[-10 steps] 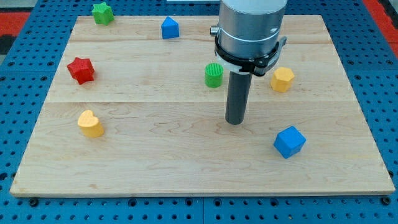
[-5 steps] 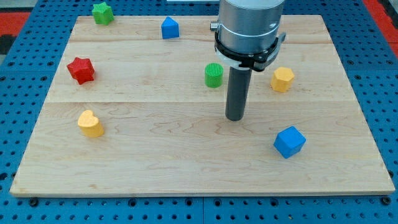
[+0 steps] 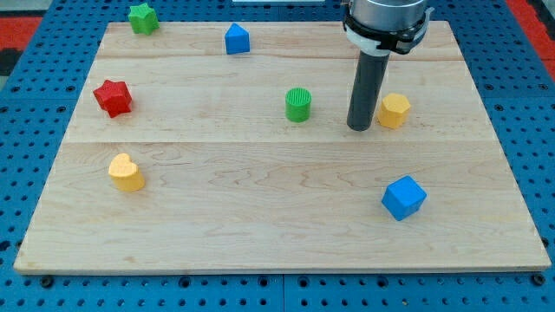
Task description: Move the green circle towards the bottom center of the board
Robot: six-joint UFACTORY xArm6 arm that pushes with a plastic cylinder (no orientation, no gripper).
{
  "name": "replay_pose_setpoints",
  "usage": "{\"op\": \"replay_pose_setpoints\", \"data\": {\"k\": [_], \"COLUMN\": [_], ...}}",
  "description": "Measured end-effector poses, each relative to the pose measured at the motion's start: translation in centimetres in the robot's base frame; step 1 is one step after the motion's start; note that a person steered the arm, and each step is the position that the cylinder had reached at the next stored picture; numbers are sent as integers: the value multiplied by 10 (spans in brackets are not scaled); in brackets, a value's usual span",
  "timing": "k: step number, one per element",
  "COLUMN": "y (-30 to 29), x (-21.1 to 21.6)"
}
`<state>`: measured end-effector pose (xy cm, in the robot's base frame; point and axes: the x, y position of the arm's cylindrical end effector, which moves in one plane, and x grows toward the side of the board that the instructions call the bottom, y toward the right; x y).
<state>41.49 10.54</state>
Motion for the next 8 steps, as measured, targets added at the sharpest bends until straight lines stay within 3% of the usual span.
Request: {"op": "replay_pose_setpoints", "data": {"k": [2, 3, 5, 6, 7, 8], "y": [-19, -75, -123, -111, -152, -154], "x": [-37, -44, -26, -62, -50, -3]}}
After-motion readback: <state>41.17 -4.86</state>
